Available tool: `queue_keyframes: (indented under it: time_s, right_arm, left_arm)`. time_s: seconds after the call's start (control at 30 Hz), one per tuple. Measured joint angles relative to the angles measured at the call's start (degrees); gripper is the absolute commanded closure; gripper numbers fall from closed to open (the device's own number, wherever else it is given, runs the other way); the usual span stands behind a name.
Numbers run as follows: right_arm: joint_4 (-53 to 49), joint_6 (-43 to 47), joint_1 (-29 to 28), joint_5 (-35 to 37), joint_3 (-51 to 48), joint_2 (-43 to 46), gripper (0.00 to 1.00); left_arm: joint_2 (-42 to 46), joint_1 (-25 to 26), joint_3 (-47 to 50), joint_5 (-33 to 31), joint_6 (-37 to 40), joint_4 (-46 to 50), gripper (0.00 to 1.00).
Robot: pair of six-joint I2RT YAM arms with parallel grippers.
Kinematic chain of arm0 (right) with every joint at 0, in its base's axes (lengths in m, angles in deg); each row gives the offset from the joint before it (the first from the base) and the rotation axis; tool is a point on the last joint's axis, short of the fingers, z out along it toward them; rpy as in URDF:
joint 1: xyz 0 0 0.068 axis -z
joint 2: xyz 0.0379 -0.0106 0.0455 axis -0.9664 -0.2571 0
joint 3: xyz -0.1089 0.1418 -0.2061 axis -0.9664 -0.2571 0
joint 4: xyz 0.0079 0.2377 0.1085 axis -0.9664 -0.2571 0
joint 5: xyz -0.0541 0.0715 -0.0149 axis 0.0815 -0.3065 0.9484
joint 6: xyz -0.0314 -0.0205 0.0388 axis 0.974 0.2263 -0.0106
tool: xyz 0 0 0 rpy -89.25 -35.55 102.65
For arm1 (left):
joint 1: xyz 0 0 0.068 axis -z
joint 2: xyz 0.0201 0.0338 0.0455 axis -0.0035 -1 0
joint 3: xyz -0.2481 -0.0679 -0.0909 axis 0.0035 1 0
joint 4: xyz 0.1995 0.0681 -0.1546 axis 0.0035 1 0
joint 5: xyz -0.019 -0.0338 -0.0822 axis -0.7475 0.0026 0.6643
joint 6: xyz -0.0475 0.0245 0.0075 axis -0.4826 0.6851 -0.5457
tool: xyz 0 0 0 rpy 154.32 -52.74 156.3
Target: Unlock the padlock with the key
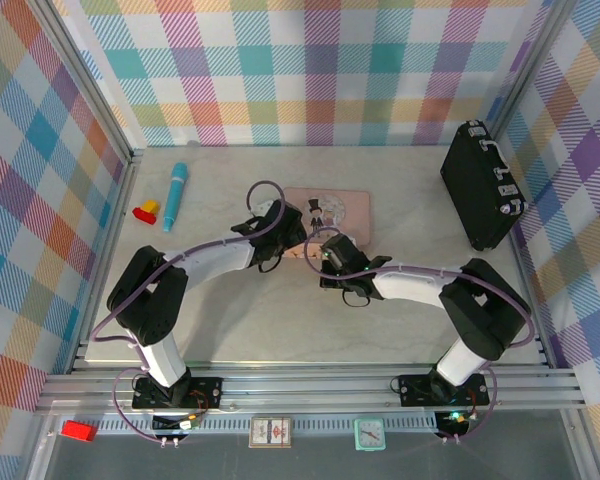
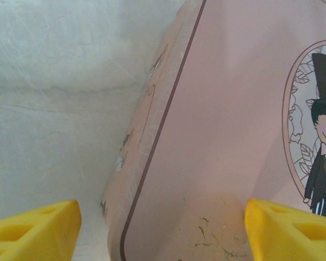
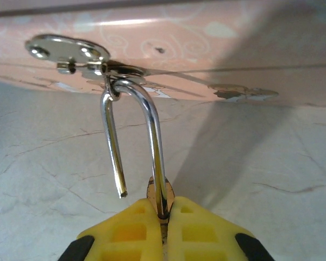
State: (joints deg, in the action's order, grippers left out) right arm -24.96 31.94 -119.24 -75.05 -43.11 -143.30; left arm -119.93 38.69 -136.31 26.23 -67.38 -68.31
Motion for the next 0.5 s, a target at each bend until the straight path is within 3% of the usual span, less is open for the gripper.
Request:
queue_keyframes:
  time_s: [0.5]
  right_arm:
    - [4.9,-9.7,10.2,-6.0,-6.7,4.5,1.0]
  left_arm:
    - [-1.2,8.3,2.5,-0.8,-8.1,-7.7,0.25]
